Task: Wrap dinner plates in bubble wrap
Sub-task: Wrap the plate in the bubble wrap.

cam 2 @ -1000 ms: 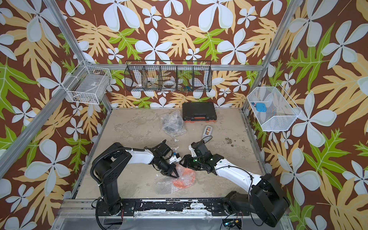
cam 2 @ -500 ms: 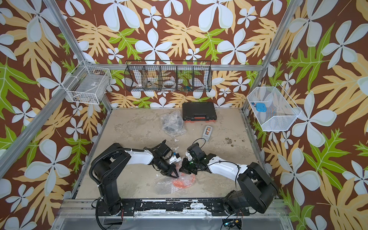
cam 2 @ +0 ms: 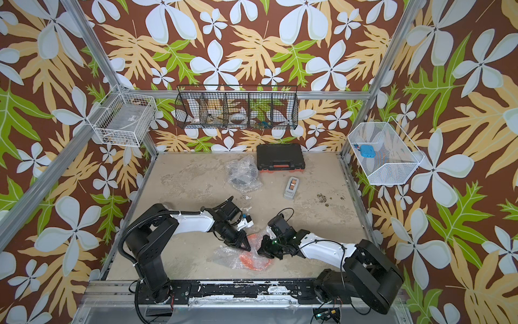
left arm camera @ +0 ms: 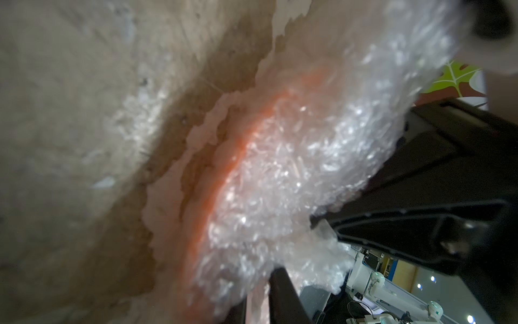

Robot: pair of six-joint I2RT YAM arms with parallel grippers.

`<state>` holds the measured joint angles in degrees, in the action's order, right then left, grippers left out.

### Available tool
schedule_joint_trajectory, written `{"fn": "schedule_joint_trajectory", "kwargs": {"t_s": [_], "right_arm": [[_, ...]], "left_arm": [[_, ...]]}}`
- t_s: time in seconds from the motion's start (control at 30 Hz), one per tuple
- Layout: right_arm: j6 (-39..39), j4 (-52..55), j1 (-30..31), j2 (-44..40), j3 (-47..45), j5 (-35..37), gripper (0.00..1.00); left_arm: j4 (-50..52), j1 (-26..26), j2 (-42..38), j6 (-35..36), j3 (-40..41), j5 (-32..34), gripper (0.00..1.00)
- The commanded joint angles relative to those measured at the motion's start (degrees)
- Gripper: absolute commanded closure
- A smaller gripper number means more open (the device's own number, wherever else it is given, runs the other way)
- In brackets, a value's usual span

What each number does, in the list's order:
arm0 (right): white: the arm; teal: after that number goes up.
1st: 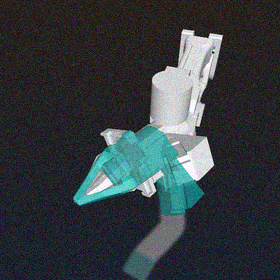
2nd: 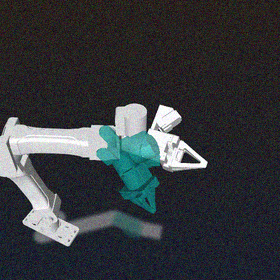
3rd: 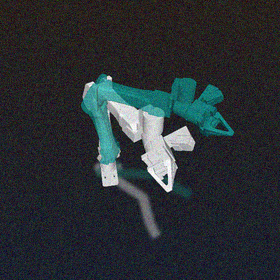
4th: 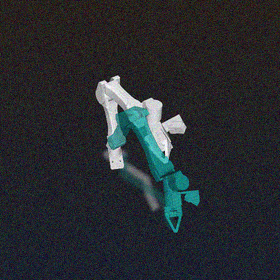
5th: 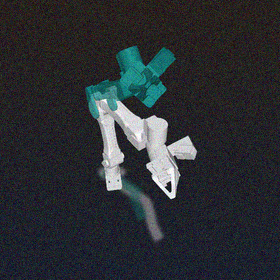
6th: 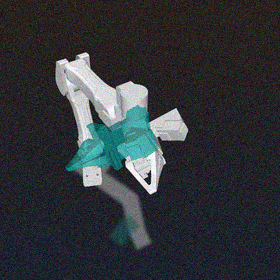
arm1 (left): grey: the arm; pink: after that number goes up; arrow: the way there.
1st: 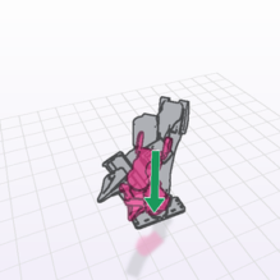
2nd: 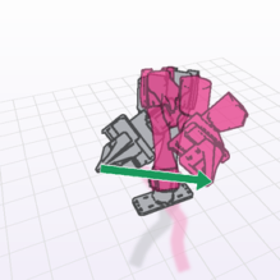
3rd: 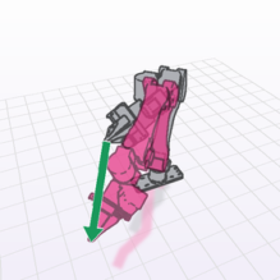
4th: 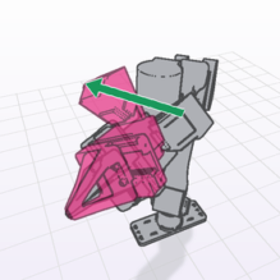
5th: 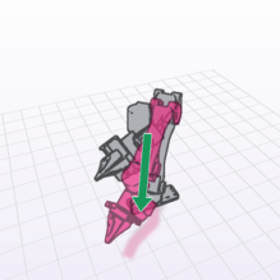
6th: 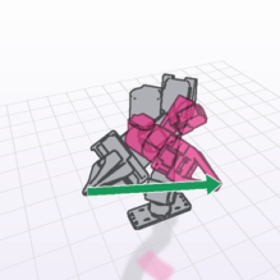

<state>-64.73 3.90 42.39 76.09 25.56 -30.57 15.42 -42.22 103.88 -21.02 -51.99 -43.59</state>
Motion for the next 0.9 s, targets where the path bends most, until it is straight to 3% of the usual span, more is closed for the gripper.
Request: {"fn": "schedule_joint_trajectory", "kwargs": {"t_s": [0.0, 0.2, 0.4, 0.67, 0.8, 0.87], "right_arm": [[-0.56, -1.87, 0.23, 2.76, -1.72, 0.49, 1.0], [-0.71, -4.15, 0.21, 5.03, -3.95, 1.81, 1.0], [-1.01, -4.5, -0.27, 4.7, -4.69, 2.09, 1.0], [-0.55, -3.91, -0.99, 4.85, -3.95, 1.83, 1.0], [-0.1, -2.99, -1.0, 4.52, -3.55, 2.08, 1.0], [-0.02, -2.6, -1.01, 4.33, -3.47, 2.26, 1.0]], "left_arm": [[4.79, 0.12, -1.76, -0.65, -1.36, 7.59, 0.76], [13.71, 2.12, -11.74, -1.3, -5.88, 13.58, 0.58], [24.31, 7.2, -28.7, -9.1, 0.9, 30.24, 0.48], [12.17, 7.32, -51.96, -29.47, 24.13, 22.39, 0.42], [5.74, 7.32, -52.66, -31.59, 30.25, 18.08, 0.42], [7.66, 7.32, -51.34, -30.04, 30.35, 18.77, 0.42]]}}
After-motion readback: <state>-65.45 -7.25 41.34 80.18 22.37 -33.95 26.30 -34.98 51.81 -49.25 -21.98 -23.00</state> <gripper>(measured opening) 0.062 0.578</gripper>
